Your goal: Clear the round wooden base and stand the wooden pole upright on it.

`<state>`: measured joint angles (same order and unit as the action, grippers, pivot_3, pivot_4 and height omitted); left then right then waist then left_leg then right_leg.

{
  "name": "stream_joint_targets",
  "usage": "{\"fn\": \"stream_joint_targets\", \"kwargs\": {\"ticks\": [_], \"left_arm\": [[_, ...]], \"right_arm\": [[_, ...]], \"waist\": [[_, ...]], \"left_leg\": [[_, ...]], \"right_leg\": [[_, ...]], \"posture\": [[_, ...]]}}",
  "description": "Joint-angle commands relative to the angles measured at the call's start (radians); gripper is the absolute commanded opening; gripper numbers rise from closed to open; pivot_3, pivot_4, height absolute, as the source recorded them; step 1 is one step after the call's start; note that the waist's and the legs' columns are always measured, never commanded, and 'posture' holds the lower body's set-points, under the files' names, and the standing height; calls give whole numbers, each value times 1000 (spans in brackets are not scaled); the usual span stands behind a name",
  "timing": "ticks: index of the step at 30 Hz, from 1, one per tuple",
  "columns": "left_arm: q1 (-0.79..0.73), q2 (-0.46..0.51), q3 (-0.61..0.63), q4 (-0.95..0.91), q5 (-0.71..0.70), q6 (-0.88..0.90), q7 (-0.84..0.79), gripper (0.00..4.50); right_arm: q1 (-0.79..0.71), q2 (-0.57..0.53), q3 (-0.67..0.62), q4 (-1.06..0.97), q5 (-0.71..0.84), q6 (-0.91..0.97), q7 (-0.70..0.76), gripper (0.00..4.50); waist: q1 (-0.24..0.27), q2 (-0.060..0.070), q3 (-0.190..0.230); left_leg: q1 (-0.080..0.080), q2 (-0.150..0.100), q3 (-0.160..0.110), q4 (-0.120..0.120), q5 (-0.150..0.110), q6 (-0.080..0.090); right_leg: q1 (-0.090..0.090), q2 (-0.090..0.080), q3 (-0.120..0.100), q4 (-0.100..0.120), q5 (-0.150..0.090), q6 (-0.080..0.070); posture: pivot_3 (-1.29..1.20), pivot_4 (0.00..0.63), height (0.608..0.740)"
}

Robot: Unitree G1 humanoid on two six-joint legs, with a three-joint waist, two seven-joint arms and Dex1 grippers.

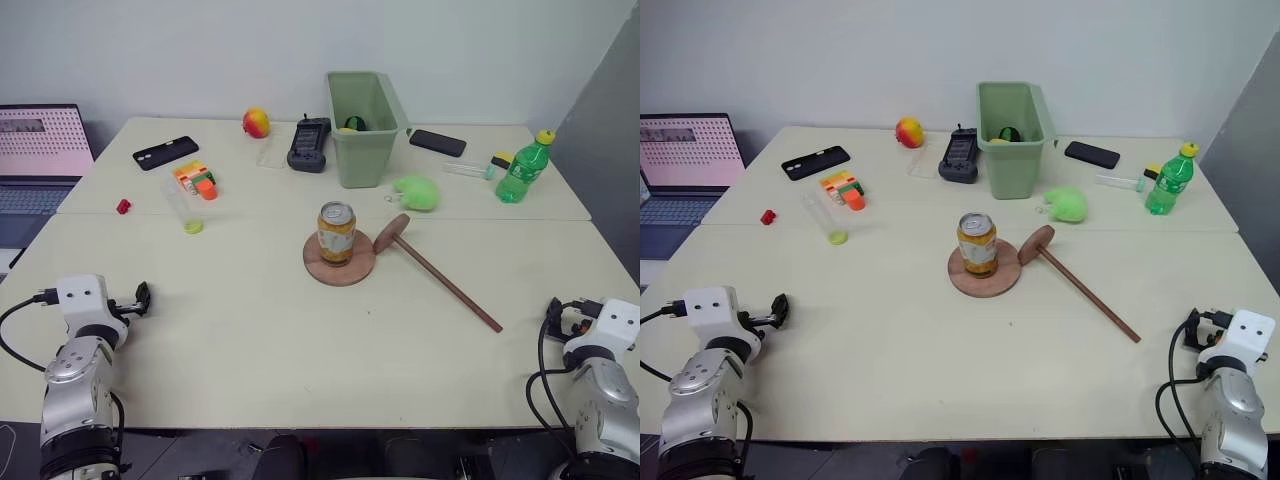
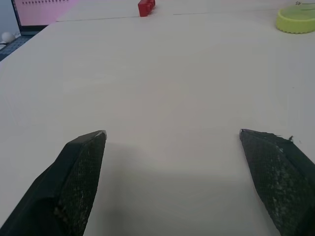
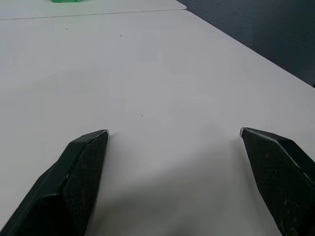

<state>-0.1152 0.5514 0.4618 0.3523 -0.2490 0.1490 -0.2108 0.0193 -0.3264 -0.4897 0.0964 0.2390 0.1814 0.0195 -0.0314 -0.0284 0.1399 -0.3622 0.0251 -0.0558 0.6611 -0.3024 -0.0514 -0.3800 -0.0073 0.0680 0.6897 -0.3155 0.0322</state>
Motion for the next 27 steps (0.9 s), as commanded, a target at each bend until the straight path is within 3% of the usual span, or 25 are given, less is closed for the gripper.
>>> {"fn": "stream_joint_targets", "kwargs": {"ticks": [1,17,23,27], "left_arm": [[0,26,15,-16,6,-1,-5,4485],[2,27,16,-55,-13,26,-16,4485],[-10,83,-38,-137,-7,65,-120,4485],[-69,111,-84,-277,-102,170,-256,4485]], "right_arm": [[8,-2,-6,-4,-2,9,-5,4500],[3,-19,-3,-3,-10,-2,8,4500],[-22,-109,37,-67,-33,-8,93,4500],[-89,-171,71,-137,43,76,209,4500]], "waist": [[0,0,0],[0,1,2],[0,6,9],[0,10,16]], "left_leg": [[0,0,0,0,0,0],[0,0,0,0,0,0],[-1,0,0,0,0,0],[-1,-1,1,0,0,0]], "right_leg": [[0,0,0,0,0,0],[0,0,0,-1,0,0],[0,0,0,-2,0,0],[0,0,0,-2,0,0]], "posture": [[0,150,740],[0,150,740],[0,150,740],[0,150,740]]}}
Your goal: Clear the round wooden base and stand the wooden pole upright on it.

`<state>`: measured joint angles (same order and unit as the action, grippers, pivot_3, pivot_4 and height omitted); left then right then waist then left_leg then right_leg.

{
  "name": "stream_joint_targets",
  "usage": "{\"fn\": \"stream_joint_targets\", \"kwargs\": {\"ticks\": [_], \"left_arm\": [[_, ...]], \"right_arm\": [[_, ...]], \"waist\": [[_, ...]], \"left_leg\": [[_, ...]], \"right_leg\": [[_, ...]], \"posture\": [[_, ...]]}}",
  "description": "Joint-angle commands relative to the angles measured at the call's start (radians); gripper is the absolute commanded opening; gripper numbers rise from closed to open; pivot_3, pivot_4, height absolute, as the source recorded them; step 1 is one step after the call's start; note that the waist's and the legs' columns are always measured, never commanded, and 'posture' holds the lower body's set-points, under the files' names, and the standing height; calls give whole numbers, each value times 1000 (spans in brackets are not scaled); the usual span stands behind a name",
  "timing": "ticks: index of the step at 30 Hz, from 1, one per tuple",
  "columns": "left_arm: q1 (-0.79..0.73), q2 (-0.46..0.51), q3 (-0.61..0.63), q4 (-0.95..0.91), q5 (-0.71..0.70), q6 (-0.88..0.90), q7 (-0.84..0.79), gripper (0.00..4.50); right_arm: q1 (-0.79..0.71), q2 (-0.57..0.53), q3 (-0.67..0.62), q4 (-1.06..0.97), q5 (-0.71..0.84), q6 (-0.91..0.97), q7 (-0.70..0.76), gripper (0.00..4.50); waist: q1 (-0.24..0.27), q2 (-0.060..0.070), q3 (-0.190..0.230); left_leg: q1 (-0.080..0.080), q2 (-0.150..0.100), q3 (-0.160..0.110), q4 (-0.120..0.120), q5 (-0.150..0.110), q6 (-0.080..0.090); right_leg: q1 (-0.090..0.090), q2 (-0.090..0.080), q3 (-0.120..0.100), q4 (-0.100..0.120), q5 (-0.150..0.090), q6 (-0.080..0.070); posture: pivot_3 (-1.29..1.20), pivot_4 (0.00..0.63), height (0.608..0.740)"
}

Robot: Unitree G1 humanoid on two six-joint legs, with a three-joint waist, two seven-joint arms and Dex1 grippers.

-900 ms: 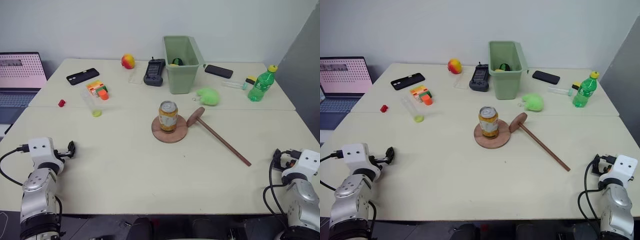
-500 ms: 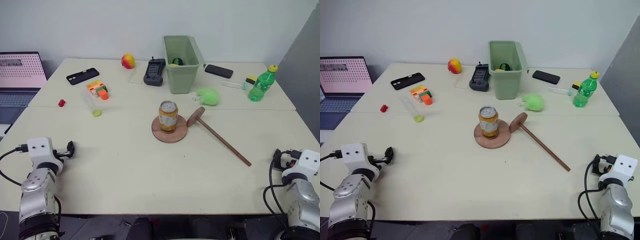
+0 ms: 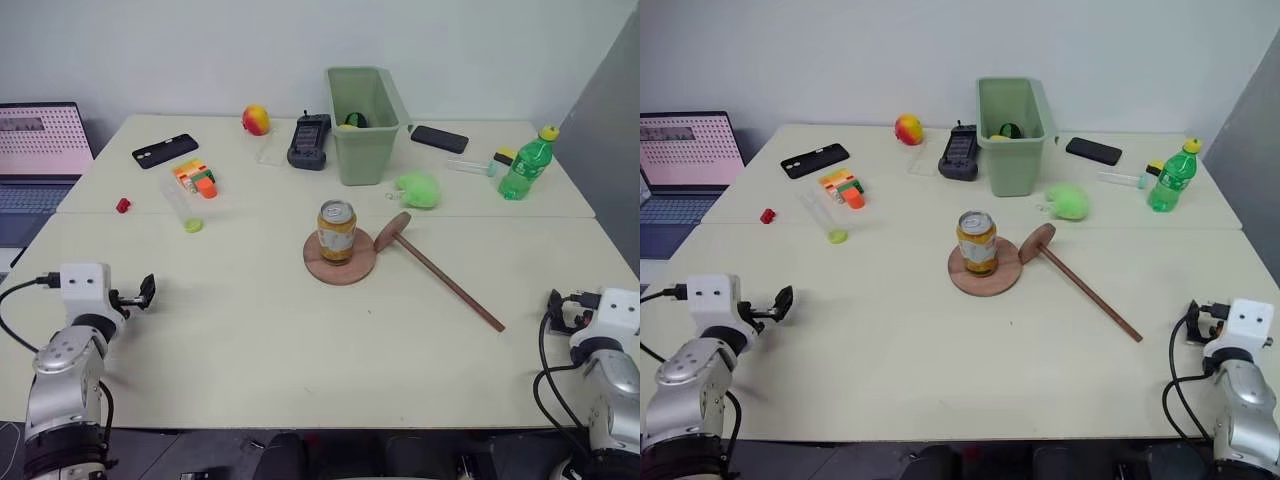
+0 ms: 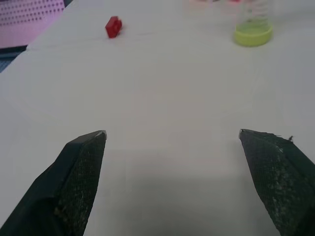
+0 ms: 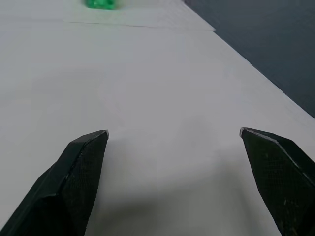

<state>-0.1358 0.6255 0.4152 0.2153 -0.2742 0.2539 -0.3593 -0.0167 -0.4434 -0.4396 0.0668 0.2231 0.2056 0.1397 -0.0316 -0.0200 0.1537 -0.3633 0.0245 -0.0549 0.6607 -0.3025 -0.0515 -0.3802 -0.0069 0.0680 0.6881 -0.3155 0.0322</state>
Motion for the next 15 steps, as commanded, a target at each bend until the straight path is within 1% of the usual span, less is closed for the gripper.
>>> {"fn": "stream_joint_targets", "kwargs": {"ticks": [1,4,6,8,11,13,15], "left_arm": [[-63,46,-53,-175,-100,93,-147,4485],[-138,91,-119,-254,-132,180,-235,4485],[-198,107,-145,-295,-193,260,-291,4485],[-268,123,-195,-330,-254,332,-379,4485],[-341,132,-272,-343,-288,379,-489,4485],[-383,125,-315,-332,-293,398,-533,4485],[-436,105,-365,-286,-274,378,-581,4485]], "right_arm": [[-69,-68,30,-131,77,80,114,4500],[-119,-123,57,-185,123,169,189,4500],[-144,-158,76,-222,158,215,249,4500],[-175,-191,110,-300,266,305,356,4500],[-201,-229,149,-414,412,435,463,4500],[-207,-253,167,-477,475,496,500,4500],[-213,-270,185,-536,524,544,517,4500]], "waist": [[0,2,3],[1,2,4],[2,3,5],[2,3,5],[0,4,6],[0,5,8],[0,5,8]], "left_leg": [[0,0,0,0,0,0],[-1,0,0,0,0,0],[-3,0,0,0,0,0],[-4,0,-1,0,0,0],[-4,0,-1,0,0,0],[-5,0,-1,0,-1,1],[-5,0,-1,0,-1,2]], "right_leg": [[0,0,0,0,0,0],[0,3,-1,0,0,0],[0,4,-2,-2,0,0],[0,4,-3,-3,0,0],[0,5,-4,-5,0,0],[0,5,-4,-6,0,0],[0,5,-4,-6,0,0]], "posture": [[0,150,740],[0,150,740],[0,150,740],[0,150,740],[0,150,740],[0,150,740],[0,150,740]]}}
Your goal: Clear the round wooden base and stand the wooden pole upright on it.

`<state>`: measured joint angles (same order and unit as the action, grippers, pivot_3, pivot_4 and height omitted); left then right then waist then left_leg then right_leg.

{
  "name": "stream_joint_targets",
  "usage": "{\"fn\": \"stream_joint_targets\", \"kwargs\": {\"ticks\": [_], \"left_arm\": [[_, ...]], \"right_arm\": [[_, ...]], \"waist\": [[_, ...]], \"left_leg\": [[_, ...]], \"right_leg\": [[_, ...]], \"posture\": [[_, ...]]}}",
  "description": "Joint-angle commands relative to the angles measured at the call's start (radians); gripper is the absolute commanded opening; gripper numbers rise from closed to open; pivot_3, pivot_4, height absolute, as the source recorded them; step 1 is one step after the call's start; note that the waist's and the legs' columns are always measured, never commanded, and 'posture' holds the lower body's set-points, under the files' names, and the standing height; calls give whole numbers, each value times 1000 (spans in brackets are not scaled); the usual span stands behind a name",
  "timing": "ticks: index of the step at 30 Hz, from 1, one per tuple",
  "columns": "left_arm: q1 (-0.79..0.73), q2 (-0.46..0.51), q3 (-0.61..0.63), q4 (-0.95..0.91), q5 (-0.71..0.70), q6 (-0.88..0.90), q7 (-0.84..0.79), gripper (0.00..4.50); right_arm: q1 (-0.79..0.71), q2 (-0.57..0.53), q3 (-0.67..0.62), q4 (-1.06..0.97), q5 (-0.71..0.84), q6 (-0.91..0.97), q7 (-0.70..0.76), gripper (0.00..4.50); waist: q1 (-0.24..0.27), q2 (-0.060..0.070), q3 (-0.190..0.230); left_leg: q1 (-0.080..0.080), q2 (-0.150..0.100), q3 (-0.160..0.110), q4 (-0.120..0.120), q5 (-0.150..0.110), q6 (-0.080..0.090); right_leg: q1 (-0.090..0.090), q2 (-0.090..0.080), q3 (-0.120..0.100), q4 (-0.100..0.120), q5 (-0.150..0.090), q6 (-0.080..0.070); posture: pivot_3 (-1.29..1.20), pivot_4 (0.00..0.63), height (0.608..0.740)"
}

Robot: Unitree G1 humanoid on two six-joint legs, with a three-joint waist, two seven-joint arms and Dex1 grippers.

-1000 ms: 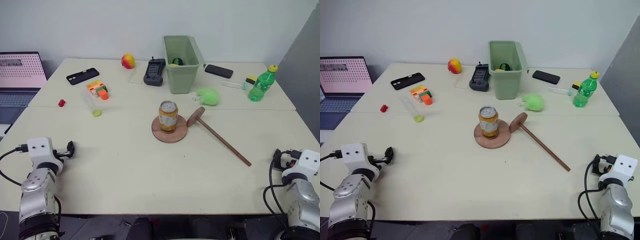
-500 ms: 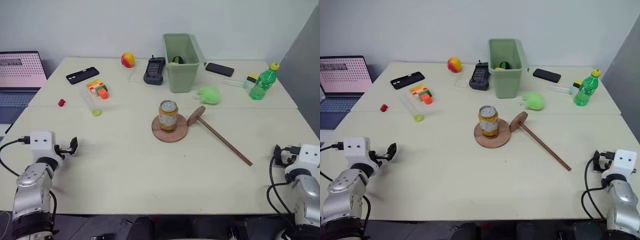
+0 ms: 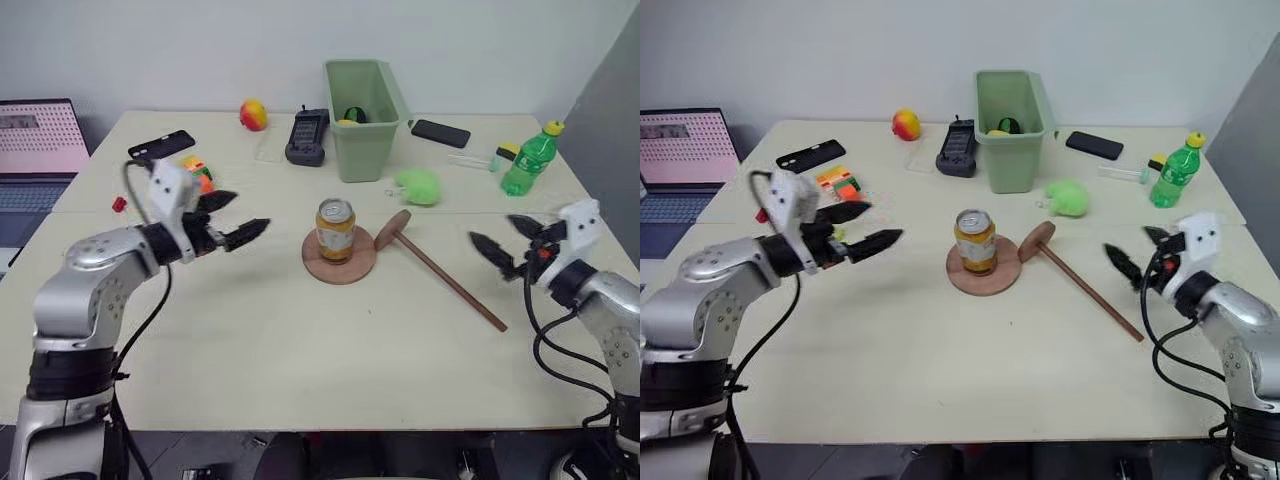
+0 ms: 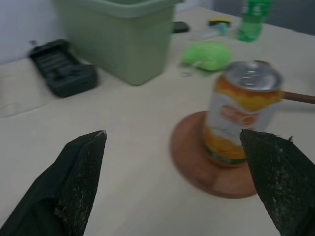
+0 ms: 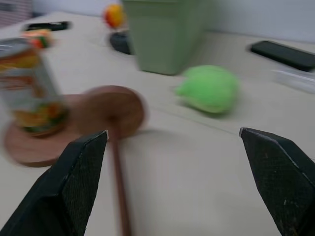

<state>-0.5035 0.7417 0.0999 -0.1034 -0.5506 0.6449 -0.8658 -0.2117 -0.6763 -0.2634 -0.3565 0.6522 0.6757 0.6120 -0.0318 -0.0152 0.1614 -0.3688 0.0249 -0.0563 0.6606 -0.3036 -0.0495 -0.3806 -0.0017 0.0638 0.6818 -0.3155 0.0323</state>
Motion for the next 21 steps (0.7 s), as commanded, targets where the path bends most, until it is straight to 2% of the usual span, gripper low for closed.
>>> {"fn": "stream_joint_targets", "kwargs": {"ticks": [1,9,12,21], "left_arm": [[-96,-23,-78,63,16,-29,-99,4485],[-201,-118,-191,259,151,-212,-178,4485],[-230,-157,-203,338,185,-265,-184,4485],[-329,-280,-219,564,270,-421,-196,4485]], "right_arm": [[-19,-40,13,-144,128,100,45,4500],[20,-9,28,-303,212,181,-51,4500],[36,-3,31,-340,219,189,-87,4500],[46,32,19,-400,226,183,-210,4500]], "waist": [[2,0,1],[3,-1,1],[3,-1,1],[4,-1,1]], "left_leg": [[0,0,0,0,0,0],[-6,-1,-1,3,0,0],[-11,-1,-2,4,0,0],[-12,-1,-3,4,0,0]], "right_leg": [[0,0,0,0,0,0],[-4,0,-2,0,0,0],[-8,0,-3,1,0,0],[-9,0,-8,0,0,0]], "posture": [[0,150,740],[0,150,740],[0,150,740],[0,150,740]]}}
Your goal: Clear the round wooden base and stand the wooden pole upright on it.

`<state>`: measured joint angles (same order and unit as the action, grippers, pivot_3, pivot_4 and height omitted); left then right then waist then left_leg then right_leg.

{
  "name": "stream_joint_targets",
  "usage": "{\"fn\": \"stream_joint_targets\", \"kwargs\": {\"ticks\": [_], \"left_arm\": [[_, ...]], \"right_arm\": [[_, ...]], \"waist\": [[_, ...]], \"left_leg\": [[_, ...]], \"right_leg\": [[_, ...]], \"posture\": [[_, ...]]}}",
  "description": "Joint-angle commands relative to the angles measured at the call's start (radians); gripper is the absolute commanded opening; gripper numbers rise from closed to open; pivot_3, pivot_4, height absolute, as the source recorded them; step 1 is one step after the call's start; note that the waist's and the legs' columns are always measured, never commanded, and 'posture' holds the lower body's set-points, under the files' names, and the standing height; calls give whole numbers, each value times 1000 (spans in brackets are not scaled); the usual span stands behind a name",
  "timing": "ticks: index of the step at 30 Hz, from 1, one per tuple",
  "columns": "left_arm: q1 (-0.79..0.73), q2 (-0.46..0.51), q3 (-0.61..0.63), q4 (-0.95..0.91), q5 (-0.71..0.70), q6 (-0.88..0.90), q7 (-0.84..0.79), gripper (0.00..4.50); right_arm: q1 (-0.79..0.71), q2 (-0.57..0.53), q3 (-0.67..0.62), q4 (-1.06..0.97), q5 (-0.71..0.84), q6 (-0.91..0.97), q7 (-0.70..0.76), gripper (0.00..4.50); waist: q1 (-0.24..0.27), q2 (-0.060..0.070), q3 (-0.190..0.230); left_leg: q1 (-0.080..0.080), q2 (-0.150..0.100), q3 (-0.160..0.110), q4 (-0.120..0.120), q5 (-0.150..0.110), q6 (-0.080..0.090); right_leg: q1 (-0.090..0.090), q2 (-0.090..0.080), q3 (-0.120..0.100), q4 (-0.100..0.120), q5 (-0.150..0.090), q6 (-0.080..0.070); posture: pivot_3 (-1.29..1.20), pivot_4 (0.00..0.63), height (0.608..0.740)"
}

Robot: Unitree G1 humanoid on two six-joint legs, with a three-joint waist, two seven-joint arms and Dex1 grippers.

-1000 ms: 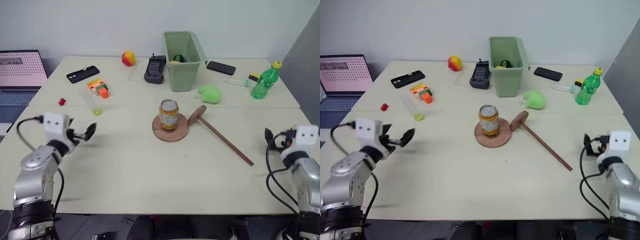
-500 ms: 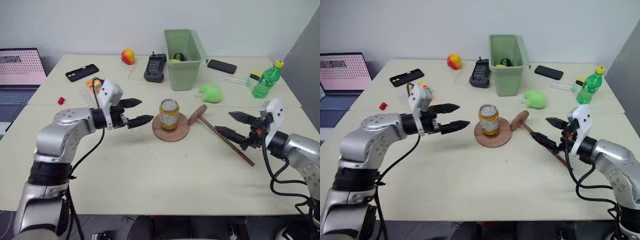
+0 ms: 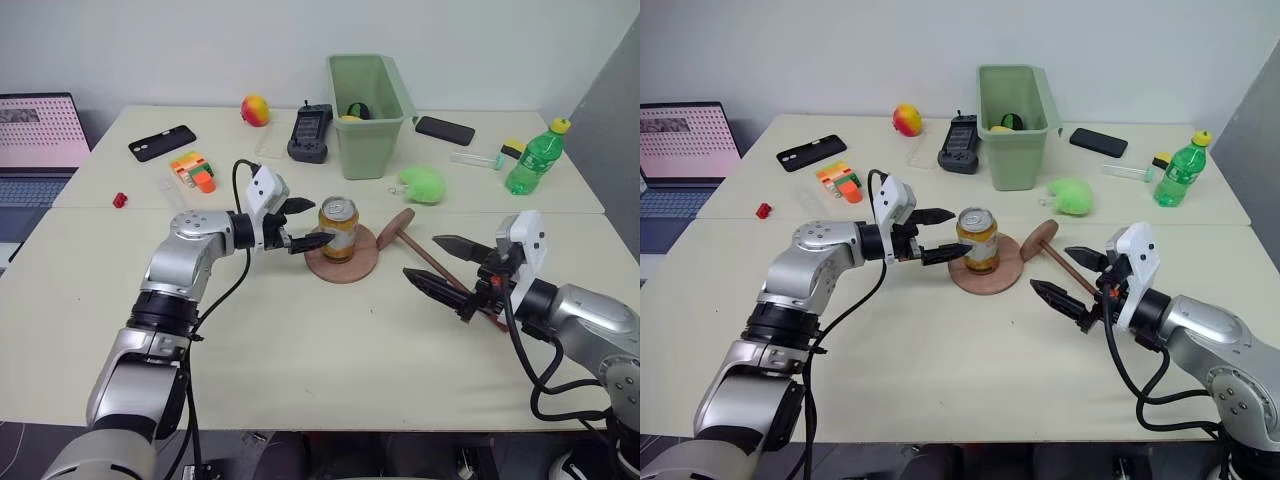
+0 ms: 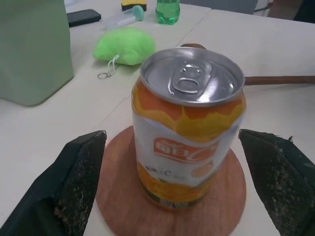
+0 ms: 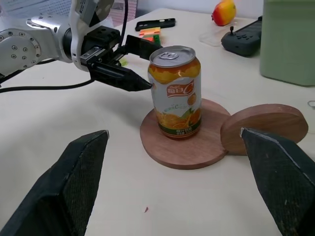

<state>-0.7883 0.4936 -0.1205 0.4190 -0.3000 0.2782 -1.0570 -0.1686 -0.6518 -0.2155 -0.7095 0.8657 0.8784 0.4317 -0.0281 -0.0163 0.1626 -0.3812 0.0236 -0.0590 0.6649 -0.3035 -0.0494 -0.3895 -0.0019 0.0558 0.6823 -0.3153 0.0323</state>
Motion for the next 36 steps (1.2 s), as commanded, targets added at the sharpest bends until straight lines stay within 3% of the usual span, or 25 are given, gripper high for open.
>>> {"fn": "stream_joint_targets", "kwargs": {"ticks": [1,17,20,24,30,36], "left_arm": [[-54,-43,3,58,25,-63,-5,4485],[-140,-168,23,259,78,-189,-22,4485],[-147,-170,28,275,79,-198,-30,3767],[-152,-166,32,278,77,-201,-40,3600],[-147,-150,47,229,77,-164,-1,3600],[-67,-54,170,-92,-44,80,85,3600]], "right_arm": [[8,5,-30,-49,11,-22,-31,4500],[116,-6,-17,-48,-53,-128,16,4500],[109,-2,-15,-46,-51,-128,11,4500],[91,1,-8,-41,-45,-122,3,4500],[37,2,11,-31,-31,-102,-8,4500],[-49,4,34,-5,15,-75,6,4500]], "waist": [[0,0,0],[0,0,0],[0,0,0],[0,0,0],[-1,0,0],[-10,0,0]], "left_leg": [[0,0,0,0,0,0],[-2,-9,-10,1,0,0],[-3,-9,-11,2,1,1],[-3,-9,-14,2,1,1],[-3,-10,-15,2,1,1],[-4,-9,-17,2,1,0]], "right_leg": [[0,0,-1,0,0,0],[1,-2,-9,1,0,0],[1,-2,-10,1,0,0],[1,-2,-11,1,0,0],[2,-2,-11,1,0,0],[0,-2,-10,2,0,0]], "posture": [[0,150,740],[0,150,740],[0,150,740],[0,150,740],[0,150,740],[0,150,740]]}}
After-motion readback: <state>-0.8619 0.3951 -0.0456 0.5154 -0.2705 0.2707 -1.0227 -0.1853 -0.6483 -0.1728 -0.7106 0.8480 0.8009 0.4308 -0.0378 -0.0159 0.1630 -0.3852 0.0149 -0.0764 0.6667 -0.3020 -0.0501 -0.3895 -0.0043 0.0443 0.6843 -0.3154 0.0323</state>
